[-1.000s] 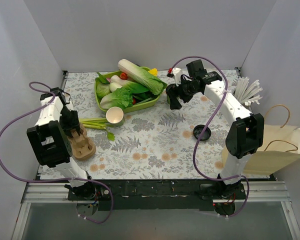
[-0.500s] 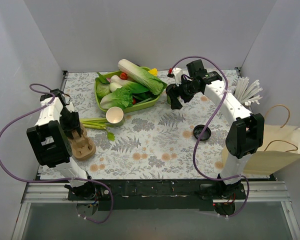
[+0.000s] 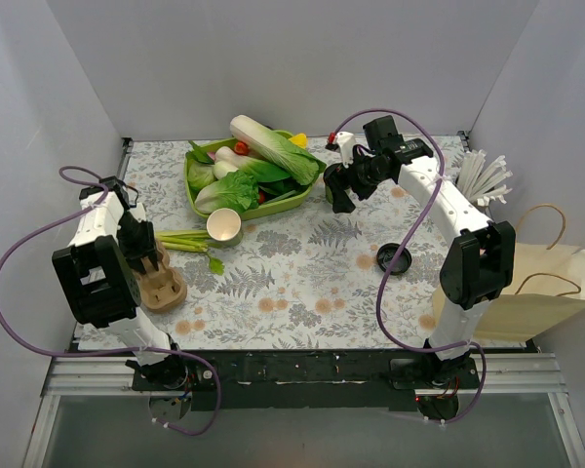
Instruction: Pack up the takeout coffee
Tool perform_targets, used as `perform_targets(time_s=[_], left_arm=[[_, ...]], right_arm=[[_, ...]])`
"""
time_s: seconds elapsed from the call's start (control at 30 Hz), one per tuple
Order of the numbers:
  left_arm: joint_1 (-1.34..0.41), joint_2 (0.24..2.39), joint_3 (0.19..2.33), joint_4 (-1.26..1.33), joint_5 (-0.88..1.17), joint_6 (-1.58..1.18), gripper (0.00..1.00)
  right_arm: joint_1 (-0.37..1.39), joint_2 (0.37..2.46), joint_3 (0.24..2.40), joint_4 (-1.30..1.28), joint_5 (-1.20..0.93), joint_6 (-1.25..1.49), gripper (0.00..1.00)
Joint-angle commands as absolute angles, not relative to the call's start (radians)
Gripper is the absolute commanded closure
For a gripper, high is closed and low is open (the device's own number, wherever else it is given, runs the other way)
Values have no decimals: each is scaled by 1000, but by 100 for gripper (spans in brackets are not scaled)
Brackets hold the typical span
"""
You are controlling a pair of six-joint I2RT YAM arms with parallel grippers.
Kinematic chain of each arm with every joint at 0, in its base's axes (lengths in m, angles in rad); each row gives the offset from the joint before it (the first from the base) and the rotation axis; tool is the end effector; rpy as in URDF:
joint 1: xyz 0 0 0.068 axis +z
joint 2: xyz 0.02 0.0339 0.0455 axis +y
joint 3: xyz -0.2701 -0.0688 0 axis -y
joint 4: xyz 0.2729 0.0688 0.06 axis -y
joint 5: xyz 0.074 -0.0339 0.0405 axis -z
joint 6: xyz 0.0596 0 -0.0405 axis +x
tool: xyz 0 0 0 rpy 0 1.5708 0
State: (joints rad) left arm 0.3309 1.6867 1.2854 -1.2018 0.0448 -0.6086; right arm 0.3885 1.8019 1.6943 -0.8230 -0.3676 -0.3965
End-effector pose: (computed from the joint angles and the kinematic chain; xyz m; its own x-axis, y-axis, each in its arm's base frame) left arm 0.3050 0.1020 0.1970 -0.5892 -0.8063 0.0521 -0.8078 0.5891 -0.0183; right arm 0.3964 0.1854 0.3028 -0.4714 -0.5824 -0.6623 -0.7960 0.6043 0.0352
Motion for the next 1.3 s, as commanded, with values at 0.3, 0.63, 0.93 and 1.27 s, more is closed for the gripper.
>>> perform_targets(time_s=[0.3,0.63,0.93,1.27], left_arm=[[334,1628,1288,-1218,37,-594,82],[334,1626,1296,-1206,14,-595,37],[334,1681,1328,-1192,49,-591,49],[334,1698,1318,-1195,64,-583,57]], right_arm=[[406,1799,1727,-822,-368,-394,2],[419,1804,1732,-833,-354,-397,2],[439,1810,1738,-830,-344,-400,2],[439,1802,1718,-821,-341,-400,2]])
